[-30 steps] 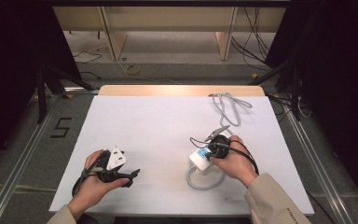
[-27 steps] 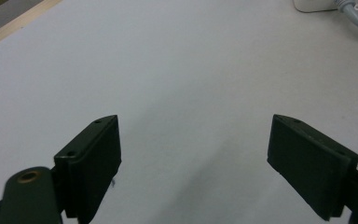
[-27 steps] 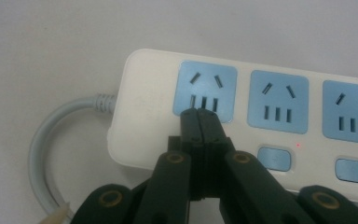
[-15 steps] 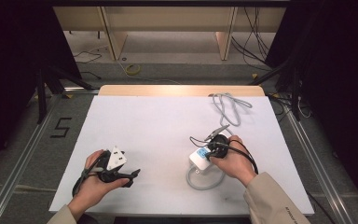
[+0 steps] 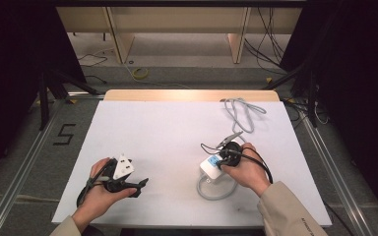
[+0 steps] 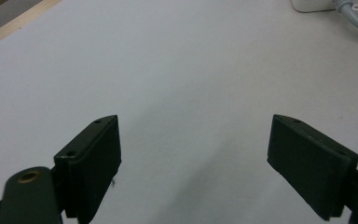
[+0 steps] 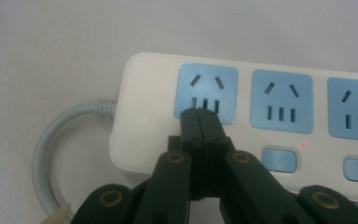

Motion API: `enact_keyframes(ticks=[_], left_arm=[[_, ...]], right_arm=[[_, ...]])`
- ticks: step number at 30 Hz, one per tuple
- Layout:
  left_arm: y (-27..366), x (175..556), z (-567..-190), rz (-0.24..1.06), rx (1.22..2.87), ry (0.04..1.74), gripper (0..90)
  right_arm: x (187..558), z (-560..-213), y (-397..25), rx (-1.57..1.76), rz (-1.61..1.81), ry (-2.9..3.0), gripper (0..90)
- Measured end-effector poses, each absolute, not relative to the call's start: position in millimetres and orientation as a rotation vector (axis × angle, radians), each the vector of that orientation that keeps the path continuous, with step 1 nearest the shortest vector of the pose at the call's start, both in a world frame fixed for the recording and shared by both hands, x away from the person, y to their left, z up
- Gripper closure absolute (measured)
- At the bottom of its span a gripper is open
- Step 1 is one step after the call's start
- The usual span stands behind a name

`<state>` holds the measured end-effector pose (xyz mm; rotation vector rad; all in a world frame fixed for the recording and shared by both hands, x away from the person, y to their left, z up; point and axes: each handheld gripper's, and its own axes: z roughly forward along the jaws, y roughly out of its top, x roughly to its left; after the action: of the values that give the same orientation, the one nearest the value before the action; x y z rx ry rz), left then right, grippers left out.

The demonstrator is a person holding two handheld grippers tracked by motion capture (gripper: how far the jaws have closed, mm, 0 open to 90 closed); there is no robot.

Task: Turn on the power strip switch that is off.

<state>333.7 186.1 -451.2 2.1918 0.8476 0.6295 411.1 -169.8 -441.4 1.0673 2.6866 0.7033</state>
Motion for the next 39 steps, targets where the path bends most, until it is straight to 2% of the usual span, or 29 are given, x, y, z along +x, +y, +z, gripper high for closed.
enact_keyframes(ticks=[39], left_arm=[[185.8,333.8,-451.4,0.625,2.195,0.842,17.0]], right_arm=[[411.1,-442.2,-173.3,1.094,0.748,2.678,90.0]])
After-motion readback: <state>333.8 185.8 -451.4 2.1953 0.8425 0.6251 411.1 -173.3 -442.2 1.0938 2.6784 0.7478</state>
